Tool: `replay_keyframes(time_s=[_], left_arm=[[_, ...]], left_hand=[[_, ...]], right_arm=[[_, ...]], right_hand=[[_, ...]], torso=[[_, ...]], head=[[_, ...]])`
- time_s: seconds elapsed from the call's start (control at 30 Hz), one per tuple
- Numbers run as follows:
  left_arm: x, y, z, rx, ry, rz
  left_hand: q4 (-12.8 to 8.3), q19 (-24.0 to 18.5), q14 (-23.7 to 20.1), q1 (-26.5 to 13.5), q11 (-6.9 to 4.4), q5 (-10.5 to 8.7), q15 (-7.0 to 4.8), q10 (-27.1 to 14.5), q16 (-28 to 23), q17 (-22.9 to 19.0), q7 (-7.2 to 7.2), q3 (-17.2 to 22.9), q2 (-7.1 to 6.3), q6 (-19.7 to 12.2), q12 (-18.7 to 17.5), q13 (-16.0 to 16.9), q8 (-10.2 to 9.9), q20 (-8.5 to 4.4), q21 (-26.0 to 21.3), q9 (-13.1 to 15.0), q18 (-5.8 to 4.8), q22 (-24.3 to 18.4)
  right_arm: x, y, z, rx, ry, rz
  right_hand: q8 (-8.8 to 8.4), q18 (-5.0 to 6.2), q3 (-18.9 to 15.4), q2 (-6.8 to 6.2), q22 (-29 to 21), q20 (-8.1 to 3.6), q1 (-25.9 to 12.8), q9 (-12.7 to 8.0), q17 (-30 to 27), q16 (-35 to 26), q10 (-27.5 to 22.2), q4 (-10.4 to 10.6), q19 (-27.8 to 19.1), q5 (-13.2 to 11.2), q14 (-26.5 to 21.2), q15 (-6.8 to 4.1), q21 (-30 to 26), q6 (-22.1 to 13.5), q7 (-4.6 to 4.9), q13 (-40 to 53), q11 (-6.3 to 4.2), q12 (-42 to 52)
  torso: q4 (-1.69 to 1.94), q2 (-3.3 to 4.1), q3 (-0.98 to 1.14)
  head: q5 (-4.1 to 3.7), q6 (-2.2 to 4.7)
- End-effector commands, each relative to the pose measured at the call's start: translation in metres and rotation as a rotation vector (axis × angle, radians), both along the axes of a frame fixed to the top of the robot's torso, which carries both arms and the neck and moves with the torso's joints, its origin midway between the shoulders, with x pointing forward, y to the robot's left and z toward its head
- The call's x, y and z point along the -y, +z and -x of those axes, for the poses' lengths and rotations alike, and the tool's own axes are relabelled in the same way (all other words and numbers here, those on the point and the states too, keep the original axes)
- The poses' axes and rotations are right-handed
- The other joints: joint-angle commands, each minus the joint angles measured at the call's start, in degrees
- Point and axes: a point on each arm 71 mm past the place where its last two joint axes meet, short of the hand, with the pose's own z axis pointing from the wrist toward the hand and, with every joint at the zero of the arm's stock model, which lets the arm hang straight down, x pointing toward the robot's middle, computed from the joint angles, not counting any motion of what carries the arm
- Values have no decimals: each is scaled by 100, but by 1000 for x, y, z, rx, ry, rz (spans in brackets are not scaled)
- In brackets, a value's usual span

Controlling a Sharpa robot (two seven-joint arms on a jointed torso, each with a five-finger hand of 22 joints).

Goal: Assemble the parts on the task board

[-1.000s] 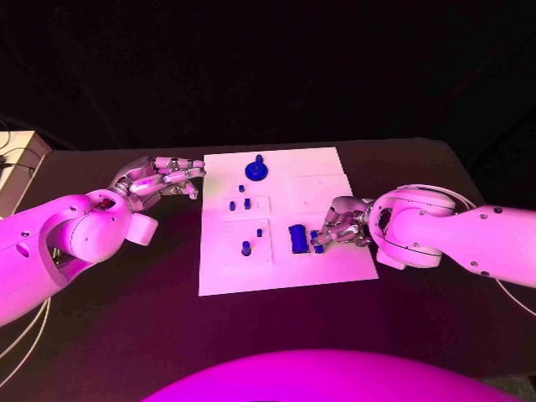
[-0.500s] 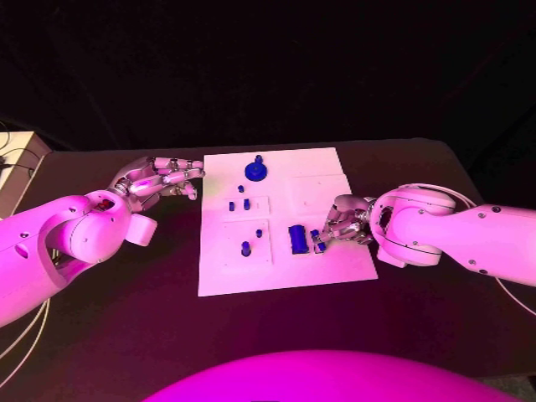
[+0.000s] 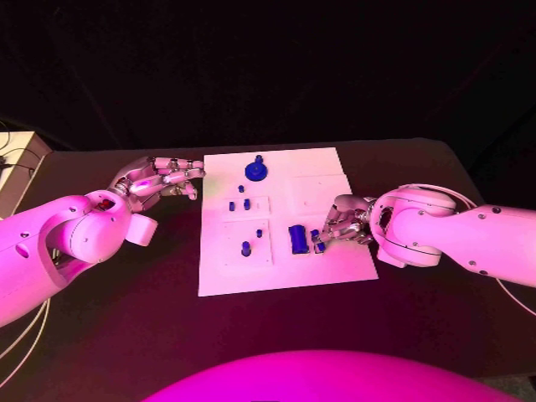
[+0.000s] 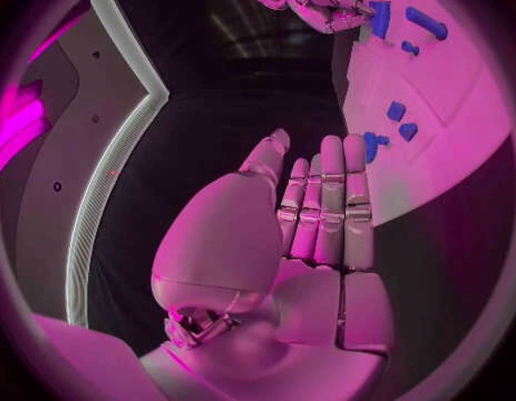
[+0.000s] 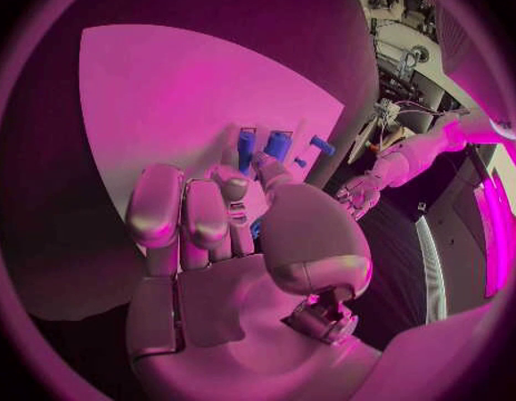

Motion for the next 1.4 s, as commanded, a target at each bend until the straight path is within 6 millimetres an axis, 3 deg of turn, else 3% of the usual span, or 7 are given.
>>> replay_keyframes(time_s=[0.03,0.13,0.4,0.73,1.4], left_arm=[[2,1,1,6,-17,7],[2,1,1,6,-17,7],[2,1,1,7,-16,7],[2,1,0,7,-16,7],[1,1,1,7,-13,6]], left_hand=[[-10,25,-27,-7,-1,14,19,-21,20,-4,-4,-29,52,11,20,-2,15,-2,-11,2,-7,-6],[3,38,-25,7,0,12,19,-26,17,-10,1,-45,57,31,23,-2,24,0,-44,3,-6,4],[6,40,-26,2,1,12,20,-28,16,-11,-4,-49,53,35,22,-2,17,0,-46,2,-6,4],[6,40,-26,2,1,12,20,-28,16,-11,-4,-49,53,35,22,-2,17,0,-46,2,-6,4],[2,42,-26,11,1,11,19,-32,18,-10,-4,-50,56,29,23,-2,17,-1,-54,2,-6,10]], right_arm=[[-1,2,0,25,3,-11],[-1,2,0,31,3,-16],[1,4,1,48,2,-16],[4,5,4,40,5,-24],[1,5,4,31,4,-50]], right_hand=[[25,17,-249,-83,793,7,-138,-12,5,-18,12,131,286,-31,-3,9,-6,44,23,8,4,-7],[29,21,-600,11,796,15,-70,-17,14,-6,23,276,290,-121,-4,7,3,55,31,14,3,7],[44,19,-872,26,800,10,-33,-11,23,7,32,425,293,-159,-1,6,28,55,18,18,2,15],[69,18,-885,37,799,7,8,9,19,4,32,411,293,-75,-2,1,26,61,9,18,-3,13],[69,17,-857,129,799,7,55,7,18,2,26,369,290,-45,-4,3,23,40,16,16,0,6]], torso=[[4,0,-4],[4,-2,-4],[-2,-3,-3],[-2,-1,3],[5,-2,-6]], head=[[-3,-1],[0,-8],[4,-6],[2,4],[-9,0]])
